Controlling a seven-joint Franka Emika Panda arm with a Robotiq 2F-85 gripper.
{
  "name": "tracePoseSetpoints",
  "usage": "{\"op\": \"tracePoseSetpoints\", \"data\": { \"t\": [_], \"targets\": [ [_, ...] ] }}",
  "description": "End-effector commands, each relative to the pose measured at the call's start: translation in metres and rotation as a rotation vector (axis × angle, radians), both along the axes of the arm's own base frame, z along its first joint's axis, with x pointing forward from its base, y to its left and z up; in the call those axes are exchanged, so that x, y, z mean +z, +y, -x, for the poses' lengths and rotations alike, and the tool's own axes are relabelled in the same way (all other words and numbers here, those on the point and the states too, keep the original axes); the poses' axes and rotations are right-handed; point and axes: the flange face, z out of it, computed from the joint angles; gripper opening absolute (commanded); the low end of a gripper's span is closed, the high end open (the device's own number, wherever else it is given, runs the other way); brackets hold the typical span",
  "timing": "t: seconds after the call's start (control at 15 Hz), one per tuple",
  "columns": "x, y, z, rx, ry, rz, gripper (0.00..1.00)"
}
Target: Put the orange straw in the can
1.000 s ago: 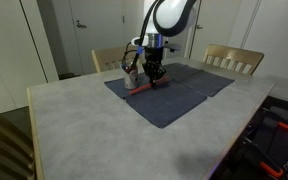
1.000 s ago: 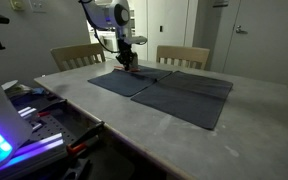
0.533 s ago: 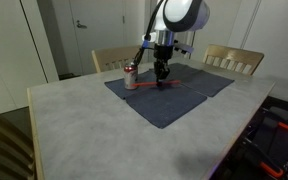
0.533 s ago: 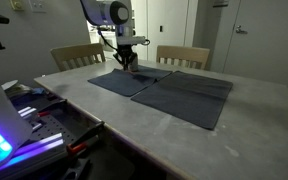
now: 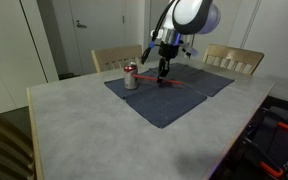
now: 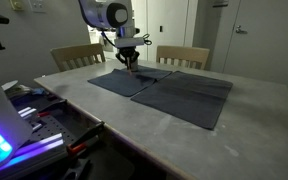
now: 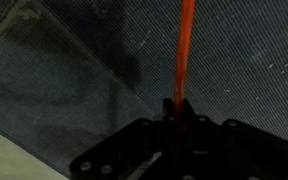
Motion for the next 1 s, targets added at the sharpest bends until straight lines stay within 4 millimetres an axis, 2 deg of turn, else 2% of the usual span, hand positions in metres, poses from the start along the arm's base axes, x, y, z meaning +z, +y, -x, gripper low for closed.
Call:
{"op": "tracePoseSetpoints", "data": {
  "t": [0.0, 0.27, 0.33, 0.4, 0.8, 0.93],
  "targets": [
    [0.000, 0.001, 0.000, -0.003, 0.002, 0.000, 0.09],
    [0.000, 0.003, 0.000, -0.003, 0.002, -0.002, 0.09],
    [-0.001, 0.003, 0.000, -0.006, 0.003, 0.006, 0.02],
    [-0.001, 0.001, -0.002, -0.034, 0.008, 0.008, 0.02],
    [0.003, -0.028, -0.013, -0.416, 0.061, -0.022, 0.02],
    [0.003, -0.032, -0.019, -0.506, 0.093, -0.030, 0.02]
  ]
}}
